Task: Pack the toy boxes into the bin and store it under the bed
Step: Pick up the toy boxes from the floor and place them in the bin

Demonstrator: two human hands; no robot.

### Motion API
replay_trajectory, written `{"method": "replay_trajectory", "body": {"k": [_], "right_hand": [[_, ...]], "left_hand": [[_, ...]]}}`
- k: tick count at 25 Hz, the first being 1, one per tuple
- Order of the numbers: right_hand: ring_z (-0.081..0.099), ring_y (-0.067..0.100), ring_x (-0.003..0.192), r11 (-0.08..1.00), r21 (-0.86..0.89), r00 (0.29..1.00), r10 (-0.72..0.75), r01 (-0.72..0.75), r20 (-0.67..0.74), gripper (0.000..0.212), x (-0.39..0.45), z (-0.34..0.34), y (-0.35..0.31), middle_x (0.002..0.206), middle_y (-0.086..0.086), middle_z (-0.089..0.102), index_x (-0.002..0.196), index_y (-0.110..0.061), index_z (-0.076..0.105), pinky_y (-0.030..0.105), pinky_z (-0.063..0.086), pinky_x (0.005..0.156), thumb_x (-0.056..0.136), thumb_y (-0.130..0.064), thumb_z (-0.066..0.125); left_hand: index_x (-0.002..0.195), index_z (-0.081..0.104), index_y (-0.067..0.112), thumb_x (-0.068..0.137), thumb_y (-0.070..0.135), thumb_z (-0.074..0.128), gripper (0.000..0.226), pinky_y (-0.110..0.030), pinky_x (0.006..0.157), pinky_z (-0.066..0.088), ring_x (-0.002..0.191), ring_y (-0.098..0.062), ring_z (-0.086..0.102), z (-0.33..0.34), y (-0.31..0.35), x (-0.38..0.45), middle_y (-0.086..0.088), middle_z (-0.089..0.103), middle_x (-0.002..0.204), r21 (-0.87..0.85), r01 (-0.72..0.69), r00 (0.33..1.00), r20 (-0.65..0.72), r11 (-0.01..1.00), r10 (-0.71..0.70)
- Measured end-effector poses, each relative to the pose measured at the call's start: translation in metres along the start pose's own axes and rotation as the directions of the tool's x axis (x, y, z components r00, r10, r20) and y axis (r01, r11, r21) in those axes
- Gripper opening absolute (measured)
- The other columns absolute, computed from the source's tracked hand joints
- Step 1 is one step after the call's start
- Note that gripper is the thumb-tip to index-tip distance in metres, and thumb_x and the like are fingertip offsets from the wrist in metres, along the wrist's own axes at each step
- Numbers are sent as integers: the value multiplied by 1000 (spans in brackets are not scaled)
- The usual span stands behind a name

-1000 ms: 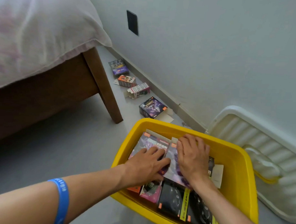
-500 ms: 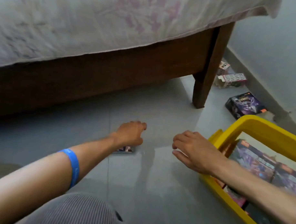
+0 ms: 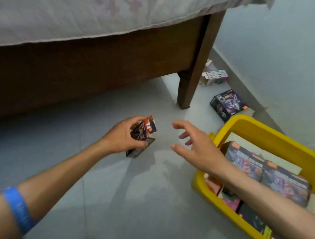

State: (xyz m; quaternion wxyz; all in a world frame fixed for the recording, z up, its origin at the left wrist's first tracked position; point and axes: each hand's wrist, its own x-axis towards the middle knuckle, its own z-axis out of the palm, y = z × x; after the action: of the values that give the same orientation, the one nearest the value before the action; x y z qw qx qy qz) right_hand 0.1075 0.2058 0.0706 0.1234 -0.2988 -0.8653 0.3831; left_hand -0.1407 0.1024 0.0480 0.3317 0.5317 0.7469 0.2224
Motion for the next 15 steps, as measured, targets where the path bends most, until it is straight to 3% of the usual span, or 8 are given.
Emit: {"method": "replay_trajectory", "body": {"k": [2,3,6,8,10,12,14,15], "right_hand": [[51,0,117,979,201,998,41,-29,-57,81,1,-30,-5,143,-24,40,143,-47,30,16,47,87,80,-31,78],[50,0,119,972,235,996,26,-6,-81,85,-4,-47,-3,142,-24,42,144,-47,30,14,45,89,78,-29,80],[62,4,96,926,376,986,52,13,-161,57,-40,-88,11,108,-7,68,119,-27,61,22,50,78,68,-26,86],[64,7,78,889,448,952,211,-93,-221,41,-75,-106,28,84,-6,71,96,-22,68,27,51,66,62,-33,88],[72,13,80,801,557,904,382,-219,-193,40,-120,-110,44,88,-6,76,95,-24,70,25,57,66,61,-36,89],[74,13,80,711,603,850,518,-362,-100,42,-165,-105,54,90,-5,77,96,-30,69,22,57,63,61,-41,90],[71,3,72,670,509,761,647,-540,-43,36,-194,-92,62,82,-11,76,86,-36,69,19,50,59,60,-52,88],[69,2,72,652,459,724,689,-603,-28,31,-201,-86,68,81,-12,75,82,-36,70,23,50,61,62,-54,86]], "left_hand": [[122,49,65,65,59,73,61,-17,81,51,103,9,57,-18,67,14,30,62,109,-91,-154,966,197,984,169],[121,56,61,69,60,69,53,-15,77,52,101,6,61,-22,101,21,26,67,106,-138,-193,922,314,972,227],[107,75,29,78,59,63,44,-24,75,53,87,-11,69,-4,178,44,8,74,97,-172,-219,813,512,960,277],[105,75,24,83,61,63,45,-30,81,55,87,-11,70,25,212,49,6,74,98,-127,-200,777,584,971,236],[117,69,27,85,57,65,44,-32,87,57,96,-10,69,57,223,46,6,73,108,-108,-218,752,615,970,237],[126,60,29,85,47,72,46,-27,85,57,99,-6,66,87,222,37,8,69,116,-50,-317,693,670,947,267],[130,55,29,87,37,74,48,-20,81,54,99,-5,62,111,217,28,8,65,121,45,-459,629,721,887,289],[133,52,29,90,36,71,48,-23,83,53,101,-9,60,123,214,26,6,63,124,130,-562,601,742,817,295]]}}
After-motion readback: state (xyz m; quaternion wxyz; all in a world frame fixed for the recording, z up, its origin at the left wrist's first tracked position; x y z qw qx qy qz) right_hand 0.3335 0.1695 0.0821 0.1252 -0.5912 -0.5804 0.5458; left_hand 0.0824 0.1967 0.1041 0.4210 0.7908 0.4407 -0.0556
